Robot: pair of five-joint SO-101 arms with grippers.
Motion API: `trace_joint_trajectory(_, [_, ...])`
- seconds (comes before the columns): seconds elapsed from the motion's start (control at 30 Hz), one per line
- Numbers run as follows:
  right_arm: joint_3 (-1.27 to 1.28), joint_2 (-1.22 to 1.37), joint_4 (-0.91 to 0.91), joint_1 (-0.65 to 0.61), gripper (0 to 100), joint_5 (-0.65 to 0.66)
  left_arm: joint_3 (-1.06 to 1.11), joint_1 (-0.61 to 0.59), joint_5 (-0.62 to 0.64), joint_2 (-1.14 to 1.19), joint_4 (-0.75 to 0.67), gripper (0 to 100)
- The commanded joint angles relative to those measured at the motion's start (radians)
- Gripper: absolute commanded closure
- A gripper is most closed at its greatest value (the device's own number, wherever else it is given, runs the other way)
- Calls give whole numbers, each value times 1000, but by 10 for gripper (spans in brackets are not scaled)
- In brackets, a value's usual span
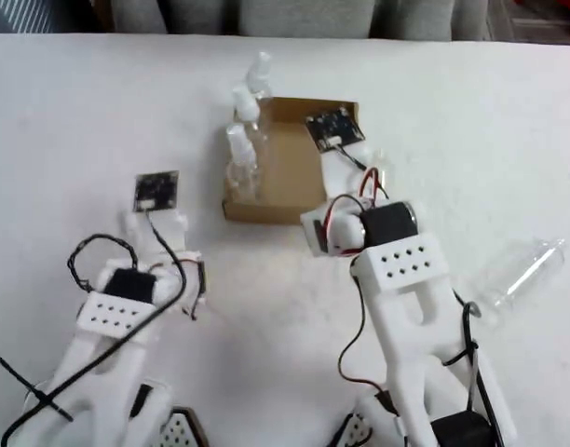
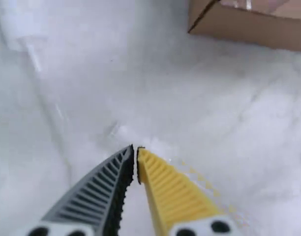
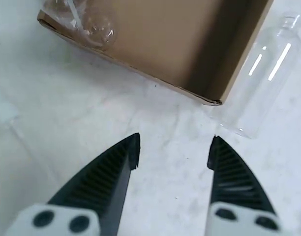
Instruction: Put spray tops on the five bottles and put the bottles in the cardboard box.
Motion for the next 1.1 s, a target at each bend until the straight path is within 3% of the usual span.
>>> trace_joint_trajectory(0.0, [-8,-25,-16,8,794,11,-5,-7,12,48,-34,973])
trace_joint_trajectory(0.13, [-8,-25,-16,8,794,11,-11,1,-11,143,-106,937])
trace_joint_trajectory(0.2, [-6,-25,-16,8,794,11,-23,1,-35,180,-115,853])
trace_joint_trajectory(0.3, [-6,-25,-16,8,794,14,-49,-1,34,197,-68,734])
trace_joint_trajectory(0.37, [-5,-25,-16,8,794,49,-60,-1,57,197,-48,704])
trace_joint_trajectory(0.67, [35,-35,-65,8,794,64,-86,19,61,197,-48,702])
trace_joint_trajectory(0.93, [35,-35,-65,8,794,66,-107,268,91,196,-40,702])
trace_joint_trajectory(1.07, [35,-35,-65,8,794,66,-101,311,92,197,-40,702])
